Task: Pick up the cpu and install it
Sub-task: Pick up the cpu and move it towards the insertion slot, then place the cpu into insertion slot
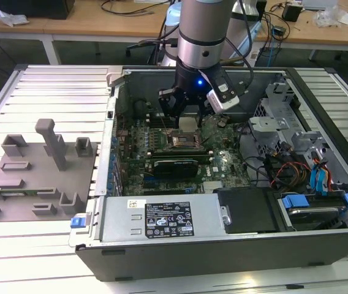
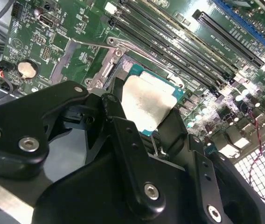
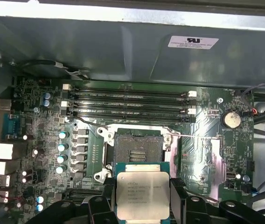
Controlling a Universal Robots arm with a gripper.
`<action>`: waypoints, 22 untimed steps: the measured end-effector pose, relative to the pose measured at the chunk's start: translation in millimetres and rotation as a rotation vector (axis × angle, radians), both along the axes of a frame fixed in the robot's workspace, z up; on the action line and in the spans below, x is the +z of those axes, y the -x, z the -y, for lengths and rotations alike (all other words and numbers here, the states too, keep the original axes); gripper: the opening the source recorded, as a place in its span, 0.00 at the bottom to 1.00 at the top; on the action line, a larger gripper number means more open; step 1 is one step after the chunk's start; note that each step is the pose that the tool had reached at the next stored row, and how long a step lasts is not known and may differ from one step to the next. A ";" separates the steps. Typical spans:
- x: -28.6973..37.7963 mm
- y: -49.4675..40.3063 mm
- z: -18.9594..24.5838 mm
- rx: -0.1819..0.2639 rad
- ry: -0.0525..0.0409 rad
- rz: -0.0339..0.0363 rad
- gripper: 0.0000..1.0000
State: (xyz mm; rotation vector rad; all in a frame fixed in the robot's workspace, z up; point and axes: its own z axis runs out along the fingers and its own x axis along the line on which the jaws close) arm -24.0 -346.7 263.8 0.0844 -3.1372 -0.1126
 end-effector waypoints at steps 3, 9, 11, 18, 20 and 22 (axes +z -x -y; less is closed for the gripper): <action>-0.1 -0.1 0.0 0.000 -0.0002 -0.0004 0.55; -0.1 -0.1 0.0 0.000 -0.0002 -0.0007 0.55; -0.1 -0.1 0.0 0.000 -0.0001 -0.0008 0.55; -0.5 -0.1 0.0 -0.109 -0.0008 -0.0009 0.55; -0.7 -0.1 0.0 -0.177 -0.0008 -0.0009 0.55; -0.9 -0.1 0.0 -0.216 -0.0008 -0.0009 0.55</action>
